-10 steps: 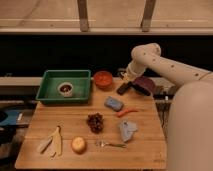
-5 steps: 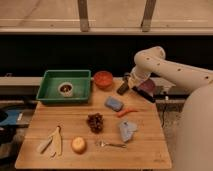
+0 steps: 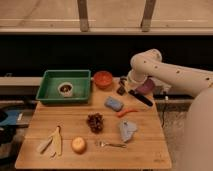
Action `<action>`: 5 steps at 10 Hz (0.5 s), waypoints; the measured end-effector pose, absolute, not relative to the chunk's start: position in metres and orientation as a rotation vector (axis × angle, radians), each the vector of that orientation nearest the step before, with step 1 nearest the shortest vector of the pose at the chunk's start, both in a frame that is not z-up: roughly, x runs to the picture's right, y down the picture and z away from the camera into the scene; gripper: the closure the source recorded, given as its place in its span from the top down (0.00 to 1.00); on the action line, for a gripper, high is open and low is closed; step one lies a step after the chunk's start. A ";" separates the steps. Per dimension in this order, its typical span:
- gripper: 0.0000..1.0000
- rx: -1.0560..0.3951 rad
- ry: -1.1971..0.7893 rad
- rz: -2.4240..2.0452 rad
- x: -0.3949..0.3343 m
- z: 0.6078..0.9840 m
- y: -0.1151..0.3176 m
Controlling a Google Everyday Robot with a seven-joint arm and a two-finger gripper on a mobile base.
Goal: Place brush in table surface
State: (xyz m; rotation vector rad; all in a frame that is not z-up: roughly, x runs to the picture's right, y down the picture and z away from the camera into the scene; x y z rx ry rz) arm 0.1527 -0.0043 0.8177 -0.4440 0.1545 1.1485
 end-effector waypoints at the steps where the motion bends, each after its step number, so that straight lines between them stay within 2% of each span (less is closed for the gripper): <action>1: 0.00 -0.457 0.144 1.132 0.143 0.817 -0.002; 5: 0.00 -0.506 0.077 1.017 0.087 0.811 0.002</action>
